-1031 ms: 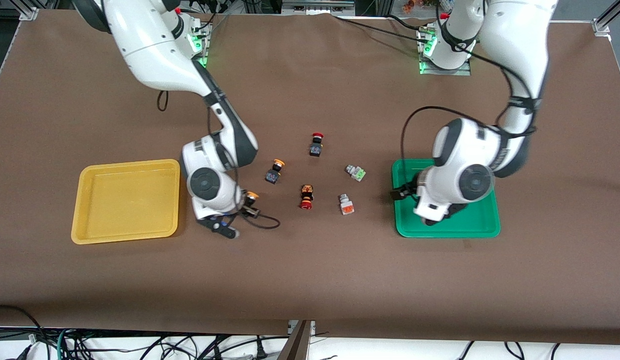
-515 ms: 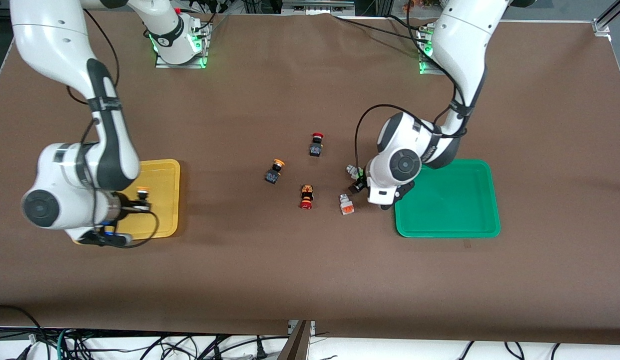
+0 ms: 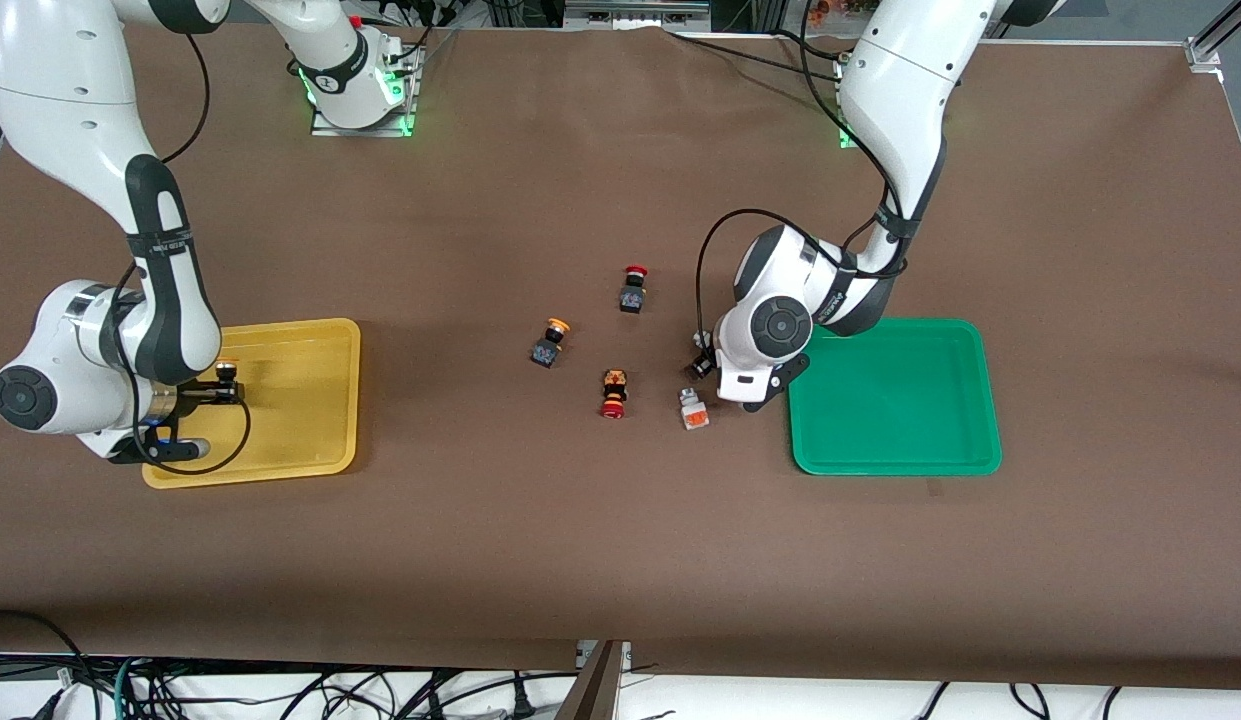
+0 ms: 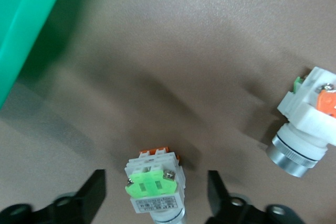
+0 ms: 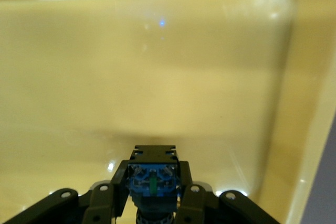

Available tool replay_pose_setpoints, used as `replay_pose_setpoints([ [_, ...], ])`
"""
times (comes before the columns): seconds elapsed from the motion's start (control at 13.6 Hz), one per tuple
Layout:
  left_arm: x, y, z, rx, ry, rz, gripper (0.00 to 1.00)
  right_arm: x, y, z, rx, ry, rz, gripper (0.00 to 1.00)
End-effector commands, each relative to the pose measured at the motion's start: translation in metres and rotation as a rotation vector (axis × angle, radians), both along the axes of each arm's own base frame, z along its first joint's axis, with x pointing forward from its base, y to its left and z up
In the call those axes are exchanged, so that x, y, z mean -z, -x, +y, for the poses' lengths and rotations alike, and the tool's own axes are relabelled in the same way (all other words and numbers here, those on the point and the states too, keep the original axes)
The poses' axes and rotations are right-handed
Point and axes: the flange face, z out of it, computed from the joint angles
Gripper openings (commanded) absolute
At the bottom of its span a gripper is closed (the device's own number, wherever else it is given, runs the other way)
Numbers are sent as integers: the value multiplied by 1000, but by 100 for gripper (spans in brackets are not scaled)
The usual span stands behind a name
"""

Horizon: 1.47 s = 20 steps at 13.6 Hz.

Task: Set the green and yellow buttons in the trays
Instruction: 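Carry the green button to the green tray while the right gripper grasps another black button, then release the green button in the green tray with the left gripper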

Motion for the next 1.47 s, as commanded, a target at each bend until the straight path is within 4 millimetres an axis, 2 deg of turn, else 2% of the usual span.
replay_pose_setpoints([
  [0.0,-1,0,4,39,8,1,0,-40,-7,35,-6,-58,-28,100],
  [0.07,0,1,4,42,9,4,0,-57,-13,69,39,-67,-40,100],
  [0.22,-3,0,4,44,12,0,0,-69,-18,147,137,-24,-51,100],
  [0.29,-13,-5,7,49,15,3,0,-71,-15,188,169,-5,-54,100],
  [0.37,-34,-17,19,73,24,7,0,-72,-9,233,198,6,-58,100],
  [0.52,-82,-54,72,147,61,47,0,-66,11,319,308,-11,-50,100],
  [0.59,-99,-71,104,200,85,62,0,-63,21,358,351,-18,-68,100],
  [0.66,-109,-82,133,253,76,53,0,-57,29,387,383,-10,-87,100],
  [0.81,-104,-94,181,344,25,41,0,-45,45,428,446,4,-112,100],
  [0.88,-92,-97,202,388,27,53,0,-39,53,449,456,3,-131,100],
  [1.03,-55,-103,245,423,57,58,2,-19,70,481,462,14,-153,100],
  [1.18,-33,-106,268,431,72,44,32,-6,78,496,468,10,-171,100],
  [1.33,-33,-108,267,435,81,39,61,6,86,506,450,17,-171,100],
  [1.4,-37,-110,263,437,82,30,71,11,89,508,446,23,-168,99],
])
